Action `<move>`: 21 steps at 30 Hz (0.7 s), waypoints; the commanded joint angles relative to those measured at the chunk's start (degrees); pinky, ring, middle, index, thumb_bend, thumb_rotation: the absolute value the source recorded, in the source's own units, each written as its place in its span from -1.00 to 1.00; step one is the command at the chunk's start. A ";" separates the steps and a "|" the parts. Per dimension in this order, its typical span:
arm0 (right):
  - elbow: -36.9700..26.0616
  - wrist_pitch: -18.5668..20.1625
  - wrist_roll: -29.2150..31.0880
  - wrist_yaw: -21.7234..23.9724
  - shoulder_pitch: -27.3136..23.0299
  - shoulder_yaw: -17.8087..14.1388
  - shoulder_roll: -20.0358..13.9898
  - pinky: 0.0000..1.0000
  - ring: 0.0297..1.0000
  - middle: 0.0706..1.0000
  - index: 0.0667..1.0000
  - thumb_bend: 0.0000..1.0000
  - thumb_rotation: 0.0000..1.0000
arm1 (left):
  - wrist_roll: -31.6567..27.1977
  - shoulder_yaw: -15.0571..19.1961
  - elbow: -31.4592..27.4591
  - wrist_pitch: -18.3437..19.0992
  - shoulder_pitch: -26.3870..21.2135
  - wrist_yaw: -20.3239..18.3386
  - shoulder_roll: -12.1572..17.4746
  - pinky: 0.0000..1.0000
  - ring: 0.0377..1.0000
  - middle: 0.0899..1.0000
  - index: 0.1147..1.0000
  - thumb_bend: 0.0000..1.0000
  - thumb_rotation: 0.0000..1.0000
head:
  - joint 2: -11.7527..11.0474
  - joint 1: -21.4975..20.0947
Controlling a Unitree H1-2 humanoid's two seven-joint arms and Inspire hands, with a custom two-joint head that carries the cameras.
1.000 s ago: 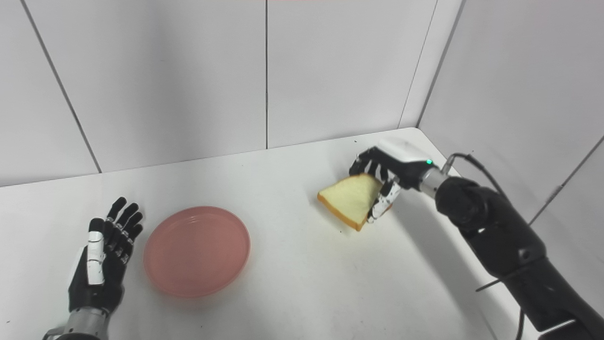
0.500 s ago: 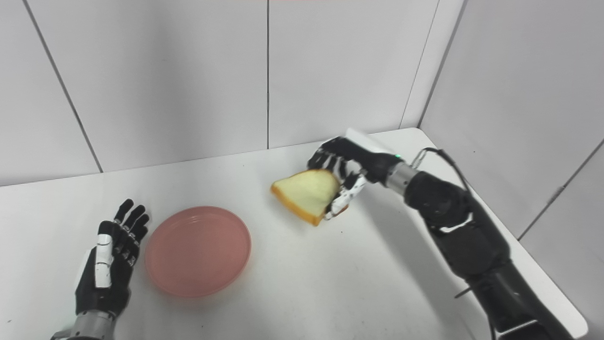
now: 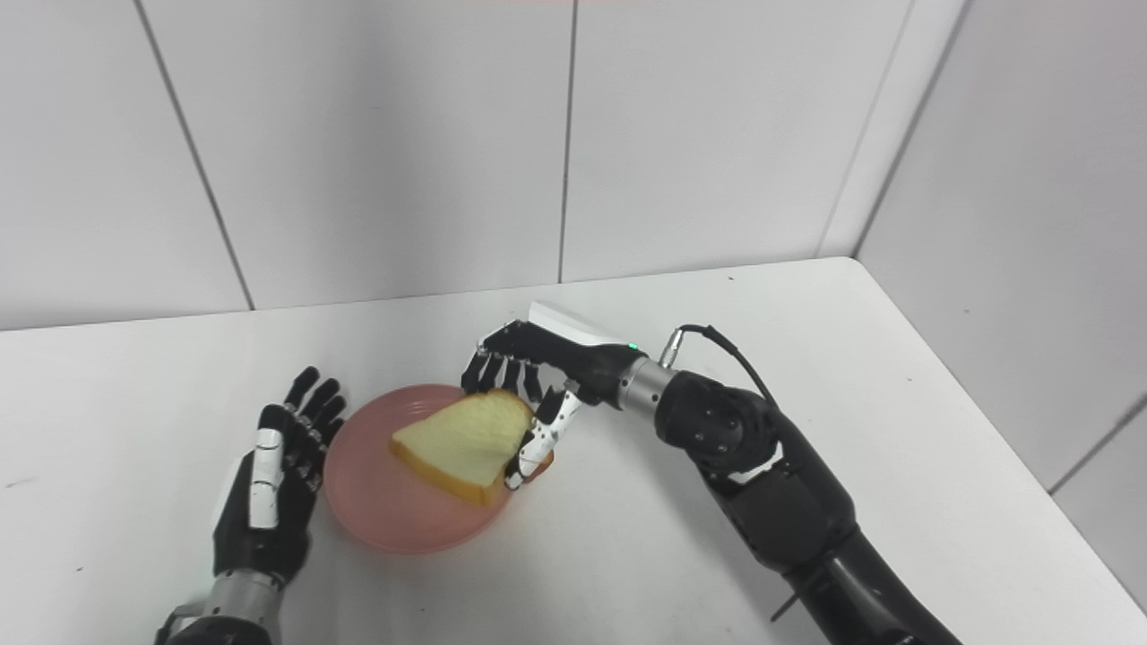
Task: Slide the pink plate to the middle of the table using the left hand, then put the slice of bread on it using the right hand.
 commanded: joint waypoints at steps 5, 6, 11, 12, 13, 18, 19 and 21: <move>1.52 -3.17 -3.15 -0.90 -3.35 2.56 2.80 -0.32 -0.22 -0.18 -0.06 0.06 -1.00 | 2.62 -1.25 0.64 3.44 2.00 1.40 -0.34 0.99 0.93 0.88 0.84 0.39 0.96 | 0.28 2.41; 1.47 -3.10 -3.56 -0.79 -3.38 2.79 2.96 -0.31 -0.22 -0.17 -0.06 0.06 -1.00 | 2.74 -1.26 0.53 3.50 2.03 1.52 -0.46 0.99 0.92 0.88 0.83 0.38 0.97 | 0.28 2.41; 2.38 -3.41 -6.51 -0.78 -4.30 4.90 4.00 -0.33 -0.23 -0.18 -0.06 0.06 -1.00 | 3.04 -1.32 0.75 3.01 1.91 2.33 -1.26 1.00 0.91 0.87 0.82 0.39 0.95 | 0.50 3.04; 2.99 -3.34 -6.88 -0.70 -4.65 5.20 4.21 -0.33 -0.23 -0.19 -0.06 0.06 -1.00 | 3.51 -1.57 0.76 3.08 1.90 2.54 -1.23 1.00 0.91 0.87 0.82 0.40 0.94 | 0.67 3.24; 3.37 -3.24 -7.09 -0.62 -4.88 5.37 4.34 -0.32 -0.22 -0.18 -0.06 0.06 -1.00 | 3.86 -1.76 0.75 3.16 1.90 2.69 -1.20 1.00 0.92 0.87 0.82 0.43 0.97 | 0.67 3.24; 5.89 -4.69 -8.64 -1.41 -6.31 6.03 4.79 -0.42 -0.30 -0.23 -0.04 0.05 -1.00 | 3.68 -1.78 0.22 4.29 1.98 3.20 -1.77 1.00 0.93 0.87 0.81 0.46 0.95 | 0.81 3.83; 6.35 -4.80 -8.94 -1.48 -6.66 6.06 4.85 -0.43 -0.31 -0.23 -0.04 0.05 -1.00 | 3.95 -1.92 0.19 4.23 1.99 3.29 -1.74 1.00 0.93 0.87 0.81 0.45 0.95 | 0.90 3.88; 7.11 -4.92 -9.36 -1.52 -7.30 5.98 4.99 -0.42 -0.30 -0.23 -0.04 0.05 -1.00 | 4.48 -2.16 0.03 4.09 2.08 3.55 -1.69 1.00 0.92 0.87 0.82 0.44 0.98 | 0.94 3.77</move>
